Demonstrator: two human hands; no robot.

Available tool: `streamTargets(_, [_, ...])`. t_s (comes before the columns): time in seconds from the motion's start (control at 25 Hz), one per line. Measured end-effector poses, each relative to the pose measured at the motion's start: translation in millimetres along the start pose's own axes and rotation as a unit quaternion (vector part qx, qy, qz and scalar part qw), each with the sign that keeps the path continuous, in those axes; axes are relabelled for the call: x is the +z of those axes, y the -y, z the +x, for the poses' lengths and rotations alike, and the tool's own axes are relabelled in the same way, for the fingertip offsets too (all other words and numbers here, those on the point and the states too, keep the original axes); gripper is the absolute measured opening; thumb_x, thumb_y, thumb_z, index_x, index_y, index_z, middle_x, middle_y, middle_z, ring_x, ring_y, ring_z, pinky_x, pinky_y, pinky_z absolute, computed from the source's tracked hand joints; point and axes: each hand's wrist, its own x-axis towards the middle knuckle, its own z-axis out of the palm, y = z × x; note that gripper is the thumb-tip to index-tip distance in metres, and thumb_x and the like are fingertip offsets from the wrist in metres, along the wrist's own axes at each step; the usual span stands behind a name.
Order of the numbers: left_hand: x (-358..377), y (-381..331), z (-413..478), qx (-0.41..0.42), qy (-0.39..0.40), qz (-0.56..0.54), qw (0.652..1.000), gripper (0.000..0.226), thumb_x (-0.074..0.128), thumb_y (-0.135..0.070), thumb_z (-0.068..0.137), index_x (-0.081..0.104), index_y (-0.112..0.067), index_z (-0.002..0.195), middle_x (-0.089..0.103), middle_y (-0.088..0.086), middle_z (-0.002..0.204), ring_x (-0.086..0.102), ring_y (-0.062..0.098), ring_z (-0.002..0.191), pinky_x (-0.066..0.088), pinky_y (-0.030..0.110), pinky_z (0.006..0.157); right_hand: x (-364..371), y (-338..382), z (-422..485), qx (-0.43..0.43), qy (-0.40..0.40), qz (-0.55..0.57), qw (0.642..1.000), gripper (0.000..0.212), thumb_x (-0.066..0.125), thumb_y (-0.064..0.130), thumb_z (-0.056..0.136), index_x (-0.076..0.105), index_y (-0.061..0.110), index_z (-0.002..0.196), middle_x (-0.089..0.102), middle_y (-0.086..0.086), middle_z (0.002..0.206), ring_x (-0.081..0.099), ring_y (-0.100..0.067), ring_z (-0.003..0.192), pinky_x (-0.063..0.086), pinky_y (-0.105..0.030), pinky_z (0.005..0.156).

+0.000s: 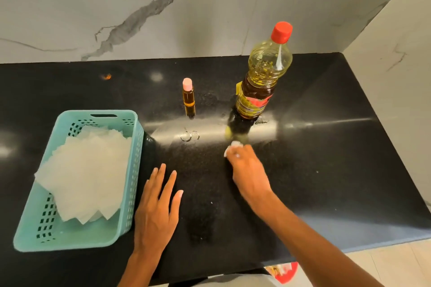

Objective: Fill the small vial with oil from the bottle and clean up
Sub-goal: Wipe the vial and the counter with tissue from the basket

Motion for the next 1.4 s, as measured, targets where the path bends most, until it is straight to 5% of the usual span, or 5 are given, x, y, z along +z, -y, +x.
streamTargets(0.24, [-0.9, 3.6, 2.5, 0.003, -0.006, 0.003, 1.000, 0.053, 0.041, -0.036, 0.102, 0.054, -0.005, 0.143, 0.043, 0.017, 0.156, 0.039, 0.035, 0.146, 0.042, 0.054, 0.114, -17.6, -51.0, 29.8, 0.171, -0.084, -0.007, 0.982, 0.032, 0.052, -0.008, 0.083, 0.069, 0.011, 0.103, 0.065, -0.011, 0.104, 0.051, -0.028, 0.097, 0.046, -0.037, 0.076])
streamTargets(0.48, [5.0, 10.0, -1.6, -0.013, -0.056, -0.054, 0.997, 0.050, 0.043, -0.028, 0.104, 0.048, -0.002, 0.147, 0.044, 0.012, 0.157, 0.038, 0.028, 0.149, 0.040, 0.047, 0.117, 32.1, 64.2, -16.9, -0.138, 0.023, 0.062, 0.988, 0.044, 0.071, -0.002, 0.067, 0.065, 0.016, 0.108, 0.060, 0.002, 0.109, 0.051, -0.020, 0.095, 0.055, -0.031, 0.065])
streamTargets(0.68, [4.7, 5.1, 2.8, -0.030, -0.030, -0.104, 0.994, 0.051, 0.039, -0.029, 0.105, 0.043, -0.004, 0.150, 0.040, 0.008, 0.160, 0.033, 0.021, 0.152, 0.036, 0.041, 0.120, 18.3, 73.7, 61.9, 0.041, -0.044, 0.040, 0.997, 0.037, 0.057, -0.011, 0.078, 0.064, 0.008, 0.109, 0.062, -0.007, 0.113, 0.050, -0.027, 0.101, 0.051, -0.038, 0.082])
streamTargets(0.88, [0.2, 8.7, 2.1, -0.055, -0.034, -0.153, 0.986, 0.055, 0.034, -0.029, 0.106, 0.030, -0.004, 0.156, 0.030, 0.009, 0.165, 0.025, 0.018, 0.155, 0.028, 0.039, 0.124, 39.1, 91.9, -11.3, -0.148, 0.003, 0.048, 0.988, 0.049, 0.071, -0.004, 0.070, 0.065, 0.008, 0.117, 0.061, -0.002, 0.113, 0.053, -0.021, 0.089, 0.055, -0.032, 0.071])
streamTargets(1.4, [-1.8, 7.6, 1.4, 0.001, -0.024, -0.119, 0.993, 0.053, 0.030, -0.031, 0.108, 0.038, -0.003, 0.152, 0.039, 0.010, 0.160, 0.033, 0.027, 0.151, 0.040, 0.054, 0.116, 20.9, 16.8, -38.7, -0.022, -0.057, 0.022, 0.998, 0.057, 0.057, -0.016, 0.059, 0.065, 0.012, 0.108, 0.061, -0.002, 0.103, 0.048, -0.024, 0.089, 0.050, -0.033, 0.072])
